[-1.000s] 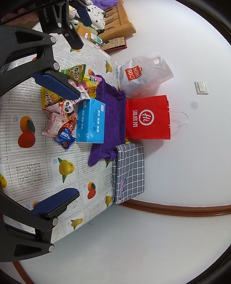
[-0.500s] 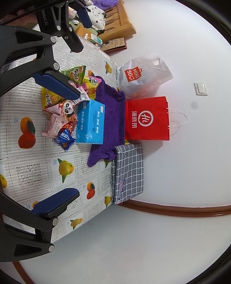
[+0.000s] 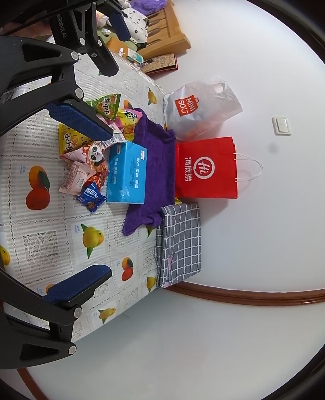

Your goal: Organize snacks

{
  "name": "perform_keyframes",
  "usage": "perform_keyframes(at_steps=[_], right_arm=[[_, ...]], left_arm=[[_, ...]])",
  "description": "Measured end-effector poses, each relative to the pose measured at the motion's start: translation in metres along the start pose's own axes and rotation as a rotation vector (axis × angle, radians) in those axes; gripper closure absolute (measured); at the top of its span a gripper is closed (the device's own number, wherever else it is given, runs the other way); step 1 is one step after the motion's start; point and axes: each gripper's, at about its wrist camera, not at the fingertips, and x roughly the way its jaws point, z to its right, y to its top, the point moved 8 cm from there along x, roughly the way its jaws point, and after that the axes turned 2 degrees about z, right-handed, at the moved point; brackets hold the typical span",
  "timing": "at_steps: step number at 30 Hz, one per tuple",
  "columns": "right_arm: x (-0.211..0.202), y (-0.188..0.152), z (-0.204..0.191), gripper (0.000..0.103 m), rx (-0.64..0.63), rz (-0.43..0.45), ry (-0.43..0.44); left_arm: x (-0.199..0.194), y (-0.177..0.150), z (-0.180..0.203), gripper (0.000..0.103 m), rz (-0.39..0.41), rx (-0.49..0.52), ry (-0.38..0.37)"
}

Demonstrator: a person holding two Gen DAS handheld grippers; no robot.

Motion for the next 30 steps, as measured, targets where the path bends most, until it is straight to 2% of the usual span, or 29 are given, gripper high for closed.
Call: perform_keyframes(at_steps=[20, 30], right_arm=[[-0.001, -0.001, -0.004, 0.004, -0.005, 0.009, 0.010], [0.030, -0.015, 0.008, 0.005, 0.007, -0.034, 0.015]], left_arm=[[0.001, 0.001, -0.006, 0.001, 0.004, 0.001, 0.008], [0.028, -0.006, -0.018, 0.001, -0.020, 0.003, 0.033]])
